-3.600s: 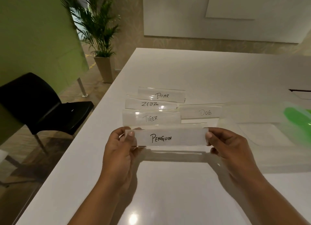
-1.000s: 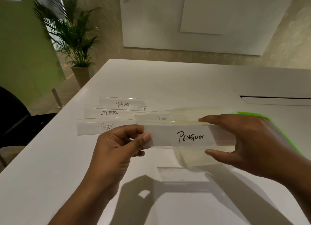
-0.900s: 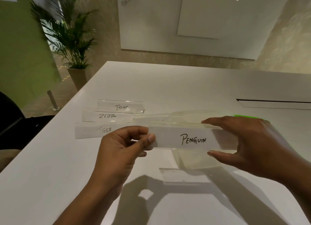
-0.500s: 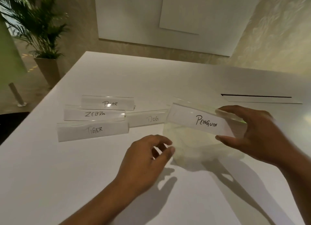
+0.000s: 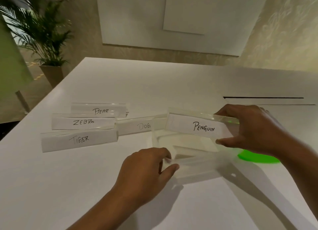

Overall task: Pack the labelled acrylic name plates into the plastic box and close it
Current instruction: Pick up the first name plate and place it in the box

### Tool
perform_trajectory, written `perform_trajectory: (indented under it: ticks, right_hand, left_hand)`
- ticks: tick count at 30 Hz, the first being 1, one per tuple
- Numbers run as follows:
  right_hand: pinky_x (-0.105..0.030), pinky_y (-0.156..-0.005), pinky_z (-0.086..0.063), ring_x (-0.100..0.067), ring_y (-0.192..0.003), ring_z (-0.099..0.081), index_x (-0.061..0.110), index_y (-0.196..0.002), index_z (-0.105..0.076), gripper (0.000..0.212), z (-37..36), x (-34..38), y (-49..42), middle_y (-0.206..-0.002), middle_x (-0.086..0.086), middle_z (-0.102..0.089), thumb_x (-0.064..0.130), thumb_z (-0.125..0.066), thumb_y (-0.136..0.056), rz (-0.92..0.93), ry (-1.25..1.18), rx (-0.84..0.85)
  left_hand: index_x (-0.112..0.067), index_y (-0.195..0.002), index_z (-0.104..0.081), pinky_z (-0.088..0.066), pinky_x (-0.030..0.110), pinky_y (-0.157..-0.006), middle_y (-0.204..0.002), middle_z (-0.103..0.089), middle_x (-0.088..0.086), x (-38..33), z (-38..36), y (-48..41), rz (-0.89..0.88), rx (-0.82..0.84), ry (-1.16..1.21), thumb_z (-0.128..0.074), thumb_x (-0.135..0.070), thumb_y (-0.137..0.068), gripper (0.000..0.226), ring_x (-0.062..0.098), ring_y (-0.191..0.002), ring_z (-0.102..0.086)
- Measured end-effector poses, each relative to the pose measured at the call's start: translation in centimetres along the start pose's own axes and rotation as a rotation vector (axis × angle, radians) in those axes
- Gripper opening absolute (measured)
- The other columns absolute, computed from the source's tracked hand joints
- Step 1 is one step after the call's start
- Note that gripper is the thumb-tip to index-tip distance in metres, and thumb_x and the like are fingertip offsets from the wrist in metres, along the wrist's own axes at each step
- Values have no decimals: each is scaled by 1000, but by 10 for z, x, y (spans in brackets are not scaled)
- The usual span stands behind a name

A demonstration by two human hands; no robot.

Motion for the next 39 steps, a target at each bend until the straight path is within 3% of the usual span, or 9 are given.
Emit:
perform_trajectory:
  ticks: [8, 12, 14, 19, 21, 23, 29, 36, 39]
  right_hand:
    - [-31, -65, -46, -14, -73, -57, 44, -100, -52, 58, -17, 12, -12, -86, 20, -63, 58, -77, -50, 73, 12, 92]
    - [-32, -65, -45, -16, -77, -56, 41, -100, -53, 56, -25, 23, -18, -89, 17, -63, 56, -79, -53, 94, 19, 137]
    - [-31, -63, -40, -16, -78, -55, 40, -101, -53, 56, -31, 25, -21, -90, 17, -63, 55, -80, -55, 97, 35, 156]
    - [-31, -63, -39, -17, -82, -57, 37, -104, -54, 57, -45, 31, -27, -95, 14, -66, 53, -79, -56, 121, 44, 199]
    - [-31, -63, -38, -16, -82, -56, 36, -104, -53, 58, -52, 33, -30, -97, 15, -65, 53, -80, -56, 134, 59, 219]
    - [-32, -63, -37, -16, -80, -53, 37, -104, -53, 58, -60, 34, -33, -98, 15, -65, 53, -80, -56, 144, 83, 246]
    - [-32, -61, -35, -16, -81, -50, 34, -103, -53, 57, -78, 34, -44, -100, 12, -64, 47, -83, -57, 130, 91, 321]
    - [-30, -56, -31, -16, -82, -49, 32, -102, -53, 57, -94, 37, -53, -91, 15, -53, 43, -86, -56, 134, 65, 345]
    - [-31, -59, -34, -17, -84, -50, 30, -101, -52, 58, -100, 35, -53, -96, 12, -57, 42, -87, -56, 139, 61, 345]
  left_hand:
    - [-45, -83, -53, -33, 15, -56, -64, -52, -18, 17, 16, 9, 7, -67, -20, -51, -70, -77, 25, 4, -63, -52]
    - [-45, -99, -60, -37, 15, -57, -73, -55, -18, 25, 18, 12, 5, -135, 61, -56, -70, -74, 35, 4, -69, -53]
    - [-43, -106, -63, -40, 16, -54, -79, -57, -17, 28, 21, 14, 14, -204, 162, -64, -64, -74, 39, 9, -63, -53]
    - [-26, -95, -68, -40, 16, -50, -63, -60, -9, 64, 20, 27, 197, -465, 425, -71, -42, -81, 21, 13, -48, -50]
    - [-25, -96, -68, -46, 18, -56, -66, -62, -12, 82, 7, 31, 286, -422, 377, -66, -42, -82, 23, 8, -56, -58]
    - [-25, -99, -68, -47, 23, -65, -83, -64, -17, 94, -1, 33, 312, -373, 211, -66, -38, -86, 19, 5, -77, -62]
    - [-23, -116, -68, -32, 28, -105, -132, -62, -6, 97, -36, 29, 171, -98, -142, -46, -28, -94, 32, 18, -132, -47]
    - [-25, -129, -60, -17, 27, -113, -145, -50, -7, 92, -41, 30, 140, -31, -158, -28, -39, -92, 51, 13, -140, -37]
    - [-26, -131, -58, -16, 27, -114, -146, -49, -8, 94, -43, 30, 144, -24, -154, -21, -45, -88, 60, 11, -140, -35]
Point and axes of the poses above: each hand's wrist, its own y-axis away from the middle knuckle, its own z-axis out of the back of the hand, x = y × z, the point moved 7 cm from there along -y, towards the middle knuckle
